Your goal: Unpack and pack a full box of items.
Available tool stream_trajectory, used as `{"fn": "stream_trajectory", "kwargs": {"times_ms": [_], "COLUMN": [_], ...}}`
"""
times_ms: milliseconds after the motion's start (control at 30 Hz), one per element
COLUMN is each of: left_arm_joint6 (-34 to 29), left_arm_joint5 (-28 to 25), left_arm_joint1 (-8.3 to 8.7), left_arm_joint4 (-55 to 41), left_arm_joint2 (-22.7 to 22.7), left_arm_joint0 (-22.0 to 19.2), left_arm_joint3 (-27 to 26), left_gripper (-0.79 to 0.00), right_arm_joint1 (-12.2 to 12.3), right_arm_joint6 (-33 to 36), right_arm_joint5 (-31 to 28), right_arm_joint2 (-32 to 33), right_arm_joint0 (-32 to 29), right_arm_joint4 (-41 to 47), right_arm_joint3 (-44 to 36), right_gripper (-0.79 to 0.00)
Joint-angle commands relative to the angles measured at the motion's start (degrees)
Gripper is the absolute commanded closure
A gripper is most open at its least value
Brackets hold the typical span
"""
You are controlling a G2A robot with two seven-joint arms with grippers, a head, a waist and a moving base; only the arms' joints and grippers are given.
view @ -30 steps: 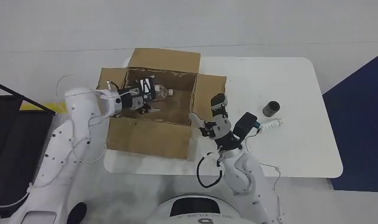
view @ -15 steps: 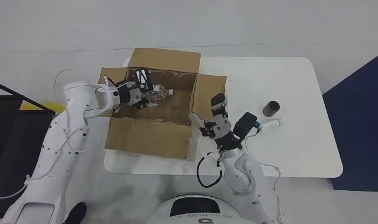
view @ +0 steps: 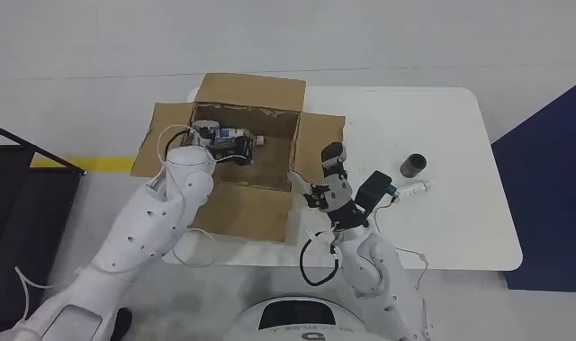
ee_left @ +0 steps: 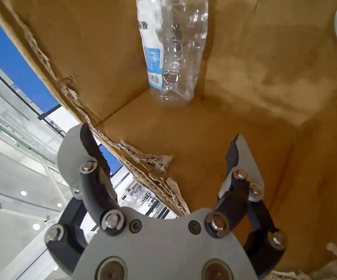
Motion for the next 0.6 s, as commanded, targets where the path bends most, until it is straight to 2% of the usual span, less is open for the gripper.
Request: {"fn": "stream_trajectory", "kwargs": {"times_ms": [0, 133, 233, 433, 567], "left_arm_joint6": [1.4, 5.9, 9.7, 16.9, 18.8], "left_arm_joint5": [0.1, -0.3, 1.4, 3.0, 3.0], "left_arm_joint1": [-0.12, -0.37, -0.79, -2.58, -3.92], "left_arm_joint4": [-0.5, 0.3, 4.2, 3.8, 2.9], "left_arm_joint2": [-0.3, 0.5, 3.1, 7.4, 10.0], "left_arm_joint0": [-0.4, -2.1, -4.0, -8.3, -10.4], "left_arm_joint3": [0.6, 3.4, 8.2, 16.5, 20.6], "left_gripper": [-0.785, -0.785, -0.785, -0.785, -0.785], "right_arm_joint1": [0.0, 0.0, 0.0, 0.0, 0.0], "right_arm_joint6": [0.0, 0.0, 0.0, 0.0, 0.0], "right_arm_joint5": [0.0, 0.0, 0.0, 0.0, 0.0], "right_arm_joint2": [0.0, 0.0, 0.0, 0.0, 0.0], "right_arm_joint0": [0.0, 0.0, 0.0, 0.0, 0.0], "right_arm_joint4": [0.0, 0.0, 0.0, 0.0, 0.0], "right_arm_joint3": [0.0, 0.0, 0.0, 0.0, 0.0], "right_gripper": [-0.785, -0.785, -0.785, -0.785, -0.785]}}
